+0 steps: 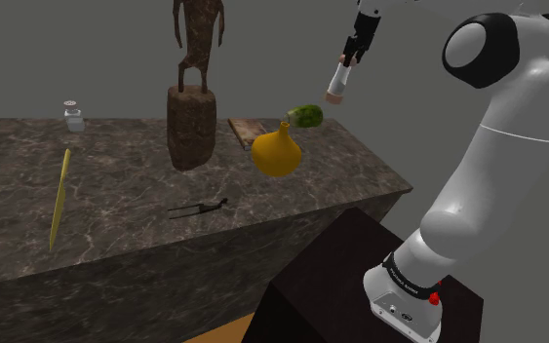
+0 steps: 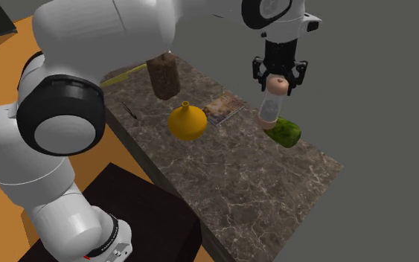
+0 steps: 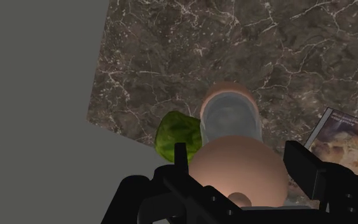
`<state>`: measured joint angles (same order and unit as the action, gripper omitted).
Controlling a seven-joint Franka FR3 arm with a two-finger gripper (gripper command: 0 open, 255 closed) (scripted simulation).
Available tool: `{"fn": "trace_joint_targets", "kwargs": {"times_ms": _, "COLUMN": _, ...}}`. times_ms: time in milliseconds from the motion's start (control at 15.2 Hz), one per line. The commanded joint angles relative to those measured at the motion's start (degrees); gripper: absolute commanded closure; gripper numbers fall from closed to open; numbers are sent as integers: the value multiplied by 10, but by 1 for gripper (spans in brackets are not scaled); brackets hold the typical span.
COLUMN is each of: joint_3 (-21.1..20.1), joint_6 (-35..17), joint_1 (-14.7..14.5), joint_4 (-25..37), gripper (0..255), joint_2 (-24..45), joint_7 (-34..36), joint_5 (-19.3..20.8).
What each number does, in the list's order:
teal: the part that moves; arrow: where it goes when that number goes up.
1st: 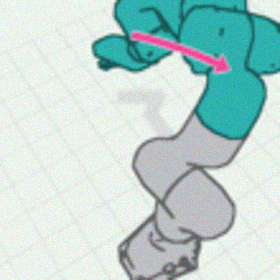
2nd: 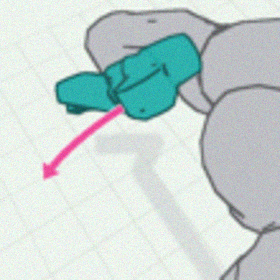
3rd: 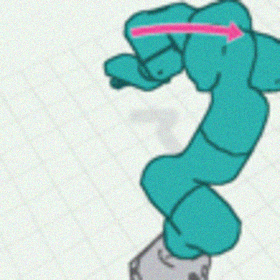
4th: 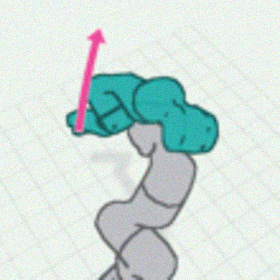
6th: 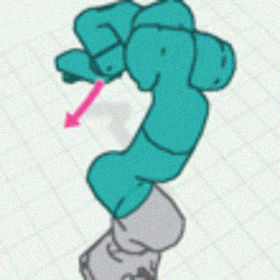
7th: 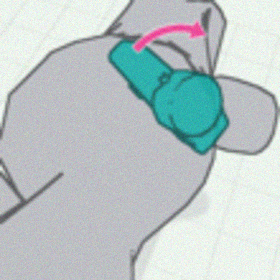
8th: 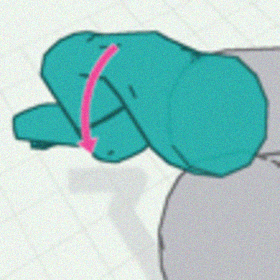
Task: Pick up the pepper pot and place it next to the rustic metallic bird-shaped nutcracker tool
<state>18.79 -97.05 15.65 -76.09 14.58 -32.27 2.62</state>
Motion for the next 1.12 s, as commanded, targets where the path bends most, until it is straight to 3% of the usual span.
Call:
{"fn": "trace_joint_targets", "kwargs": {"times_ms": 0, "joint_3": 1, "joint_6": 23, "joint_1": 3, "joint_4": 32, "gripper": 255, "joint_2": 10, "joint_7": -4, "joint_5": -4}}
{"fn": "trace_joint_targets", "kwargs": {"times_ms": 462, "joint_3": 2, "joint_6": 88, "joint_1": 13, "joint_4": 126, "gripper": 255, "joint_2": 38, "joint_7": -14, "joint_5": -14}}
{"fn": "trace_joint_targets", "kwargs": {"times_ms": 1056, "joint_3": -39, "joint_6": 62, "joint_1": -84, "joint_4": -33, "gripper": 255, "joint_2": -84, "joint_7": 113, "joint_5": 43}}
